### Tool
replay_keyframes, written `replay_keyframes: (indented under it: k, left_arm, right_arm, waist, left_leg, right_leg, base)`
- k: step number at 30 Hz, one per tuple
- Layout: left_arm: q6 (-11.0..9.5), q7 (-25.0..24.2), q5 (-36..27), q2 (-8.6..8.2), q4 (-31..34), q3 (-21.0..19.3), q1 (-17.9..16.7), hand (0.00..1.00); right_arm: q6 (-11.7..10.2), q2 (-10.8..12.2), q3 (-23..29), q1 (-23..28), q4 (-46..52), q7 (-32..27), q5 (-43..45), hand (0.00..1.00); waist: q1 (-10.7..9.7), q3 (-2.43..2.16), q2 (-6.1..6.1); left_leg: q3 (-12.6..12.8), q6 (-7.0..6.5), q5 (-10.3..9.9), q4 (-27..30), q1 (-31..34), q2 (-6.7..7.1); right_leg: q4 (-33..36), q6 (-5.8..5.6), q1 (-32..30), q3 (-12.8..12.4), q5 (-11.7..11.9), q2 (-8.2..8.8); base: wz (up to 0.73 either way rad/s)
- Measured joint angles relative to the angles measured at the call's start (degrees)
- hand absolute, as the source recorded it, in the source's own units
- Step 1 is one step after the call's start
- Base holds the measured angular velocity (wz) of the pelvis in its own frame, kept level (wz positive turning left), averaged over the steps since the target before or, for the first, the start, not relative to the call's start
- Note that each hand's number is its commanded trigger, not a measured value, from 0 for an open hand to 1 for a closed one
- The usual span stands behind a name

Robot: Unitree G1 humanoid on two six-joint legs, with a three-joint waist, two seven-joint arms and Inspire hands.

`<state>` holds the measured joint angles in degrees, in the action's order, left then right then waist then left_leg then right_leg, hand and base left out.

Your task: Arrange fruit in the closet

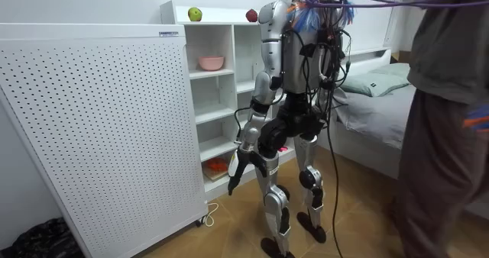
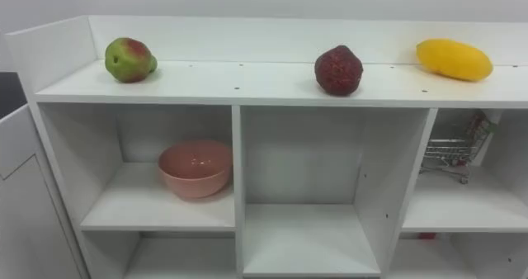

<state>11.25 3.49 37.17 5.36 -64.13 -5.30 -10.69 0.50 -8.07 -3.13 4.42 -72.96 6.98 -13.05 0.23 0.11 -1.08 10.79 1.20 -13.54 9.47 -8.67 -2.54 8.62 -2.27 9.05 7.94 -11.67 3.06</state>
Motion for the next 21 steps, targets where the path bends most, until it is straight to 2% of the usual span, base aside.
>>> replay_keyframes:
  k: [5,9,12,14,18,21]
  left_arm:
    - [-0.17,0.0,-0.08,0.0,0.0,-0.02,0.02,0.0]
    - [-0.4,0.06,-0.49,0.01,0.0,-0.05,-0.09,0.0]
    - [-0.95,0.87,-0.42,-0.01,0.02,-0.16,-0.06,0.0]
    - [-1.94,1.43,-0.19,-0.06,0.07,-1.29,-0.01,0.0]
    - [-2.08,2.49,-0.56,-0.18,0.07,-1.92,-0.09,0.0]
    - [-2.55,2.6,-1.55,0.07,0.18,-2.53,-0.15,0.0]
  right_arm:
    - [-0.43,0.0,-0.09,-0.06,-0.06,-0.47,0.01,0.0]
    - [-0.3,0.03,-0.07,-0.59,-0.65,-1.16,-0.16,0.0]
    - [-0.09,0.08,0.12,-0.46,-1.12,-1.69,-3.98,0.0]
    - [0.44,0.52,2.62,0.35,-1.3,-2.53,-7.32,0.0]
    - [1.24,0.71,6.87,0.92,-2.07,-3.37,-12.57,0.0]
    - [1.94,0.65,11.4,0.25,-1.98,-5.1,-18.82,0.0]
  waist:
    - [0.04,0.02,-0.04]
    - [0.21,0.11,-0.01]
    - [-0.03,0.15,0.01]
    - [-0.1,0.27,-0.21]
    - [-0.39,0.27,-0.19]
    - [-1.45,0.24,-0.17]
  left_leg:
    - [0.03,0.0,0.0,0.03,-0.11,0.0]
    - [0.12,0.0,0.0,-0.03,-0.69,0.0]
    - [0.05,0.0,0.0,-0.06,-0.71,0.01]
    - [0.07,0.0,0.0,-0.17,-1.0,0.0]
    - [0.08,0.0,0.0,-0.29,-1.04,0.0]
    - [0.13,-0.01,0.0,-0.22,-1.31,0.0]
  right_leg:
    - [0.0,0.0,-0.01,-0.15,0.0,0.0]
    - [0.01,0.01,0.0,-1.66,0.0,-0.16]
    - [0.02,0.06,0.18,-1.76,0.04,-0.2]
    - [0.04,0.07,0.14,-1.74,0.04,-0.21]
    - [0.15,0.11,0.14,-2.05,0.06,-0.26]
    - [0.18,0.2,0.15,-2.19,0.12,-0.29]
  base:
    - [0.0]
    - [-0.1]
    - [-0.06]
    - [0.0]
    - [-0.04]
    - [-0.02]
